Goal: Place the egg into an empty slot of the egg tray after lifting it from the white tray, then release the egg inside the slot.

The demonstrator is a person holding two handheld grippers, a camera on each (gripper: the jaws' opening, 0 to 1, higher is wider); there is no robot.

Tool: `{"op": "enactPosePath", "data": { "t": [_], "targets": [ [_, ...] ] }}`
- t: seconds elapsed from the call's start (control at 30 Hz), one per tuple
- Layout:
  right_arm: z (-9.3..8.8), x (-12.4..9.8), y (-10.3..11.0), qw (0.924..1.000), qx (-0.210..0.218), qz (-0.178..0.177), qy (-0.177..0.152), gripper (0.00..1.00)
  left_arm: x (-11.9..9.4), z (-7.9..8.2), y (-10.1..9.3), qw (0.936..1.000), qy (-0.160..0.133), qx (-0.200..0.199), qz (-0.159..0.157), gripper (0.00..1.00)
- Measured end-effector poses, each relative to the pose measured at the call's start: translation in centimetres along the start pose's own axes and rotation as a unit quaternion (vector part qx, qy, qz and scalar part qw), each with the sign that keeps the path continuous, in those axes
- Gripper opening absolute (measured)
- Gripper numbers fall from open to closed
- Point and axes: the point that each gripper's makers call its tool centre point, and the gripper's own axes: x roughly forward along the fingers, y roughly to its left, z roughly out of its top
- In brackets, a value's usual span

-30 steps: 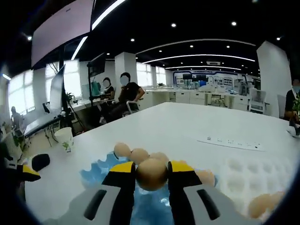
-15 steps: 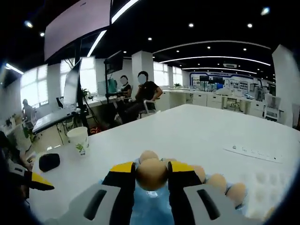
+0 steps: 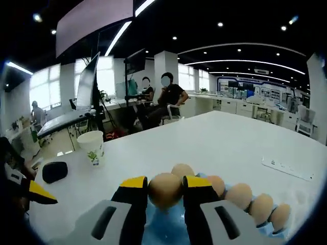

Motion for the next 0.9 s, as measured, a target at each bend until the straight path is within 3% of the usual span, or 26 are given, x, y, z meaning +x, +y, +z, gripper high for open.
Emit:
{"op": "enactPosePath", "data": {
  "t": [0.5, 0.9],
  "targets": [
    [-1.8, 2.9, -0.5, 0.9994, -0.009, 0.005, 0.032, 0.28, 0.5, -0.4, 0.7, 1.0000, 0.005, -0.007, 0.003, 1.00],
    [-2.0, 1.8, -0.1, 0.9994, -0.031, -0.001, 0.014, 0.30, 1.0, -0.2, 0.5, 1.0000, 0.002, -0.006, -0.004, 1.00]
  ]
}}
